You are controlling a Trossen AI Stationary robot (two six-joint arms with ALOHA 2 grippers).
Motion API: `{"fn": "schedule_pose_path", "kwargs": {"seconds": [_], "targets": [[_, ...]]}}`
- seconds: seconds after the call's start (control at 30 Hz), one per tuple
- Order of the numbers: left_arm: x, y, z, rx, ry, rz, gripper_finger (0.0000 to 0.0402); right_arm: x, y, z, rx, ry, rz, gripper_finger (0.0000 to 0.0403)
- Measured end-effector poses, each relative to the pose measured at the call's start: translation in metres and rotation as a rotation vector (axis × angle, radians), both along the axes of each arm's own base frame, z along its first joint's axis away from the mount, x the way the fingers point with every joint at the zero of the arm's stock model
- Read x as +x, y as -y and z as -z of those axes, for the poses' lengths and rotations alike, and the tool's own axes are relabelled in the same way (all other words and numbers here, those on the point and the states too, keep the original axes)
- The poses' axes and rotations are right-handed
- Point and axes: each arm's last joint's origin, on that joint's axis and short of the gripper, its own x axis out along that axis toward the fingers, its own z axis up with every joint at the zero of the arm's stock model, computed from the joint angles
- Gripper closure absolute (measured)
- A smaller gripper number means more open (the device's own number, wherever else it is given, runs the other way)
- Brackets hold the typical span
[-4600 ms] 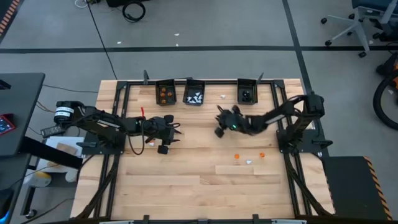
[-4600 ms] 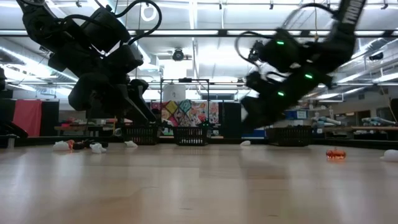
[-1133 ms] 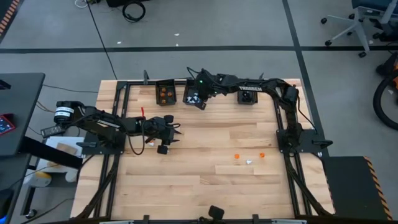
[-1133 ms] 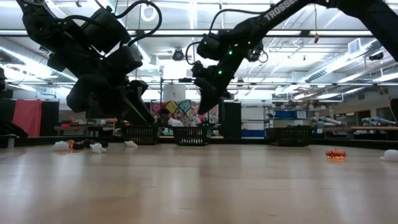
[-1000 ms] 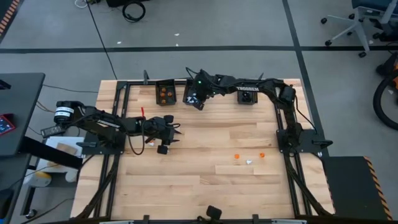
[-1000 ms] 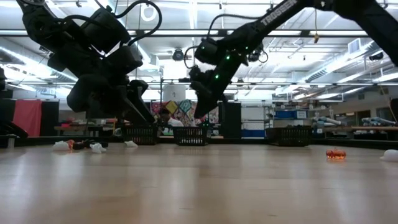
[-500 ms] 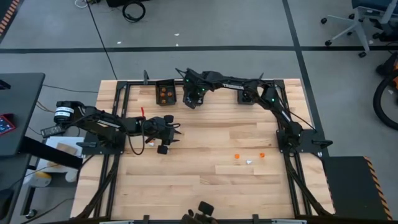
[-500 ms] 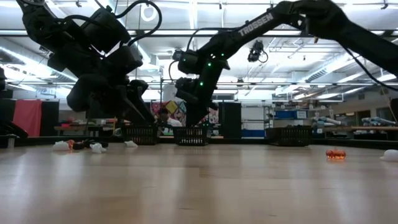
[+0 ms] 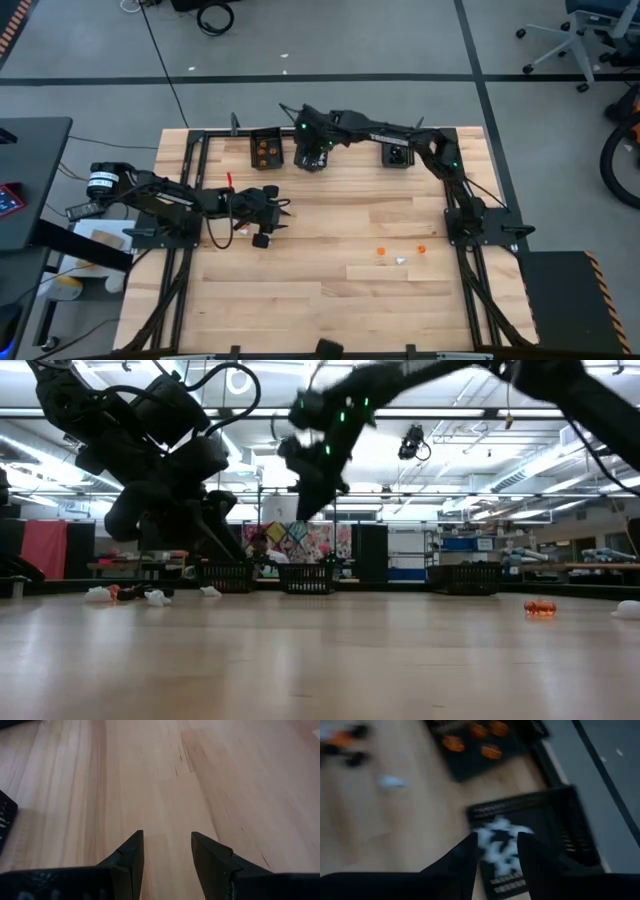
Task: Sort Halloween decoration
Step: Put the white ghost toy into the middle black bin
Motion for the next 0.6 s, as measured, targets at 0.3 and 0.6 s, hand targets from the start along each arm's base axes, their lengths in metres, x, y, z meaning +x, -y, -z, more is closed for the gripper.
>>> {"fn": "schedule_pose_path", "kwargs": {"seconds": [0.3,0.6], "targets": [[-0.002,0.0,0.002,-0.022,-0.031,-0.016,0.0258,-0.019,-0.091,0.014,-0.062,-0.046,-0.024,0.026],[-0.004,0.009,0.005,-0.029,-0.082,0.016,0.0258,-0.072,-0.173,0.051,-0.009,0.024,-0.039,0.026]]}}
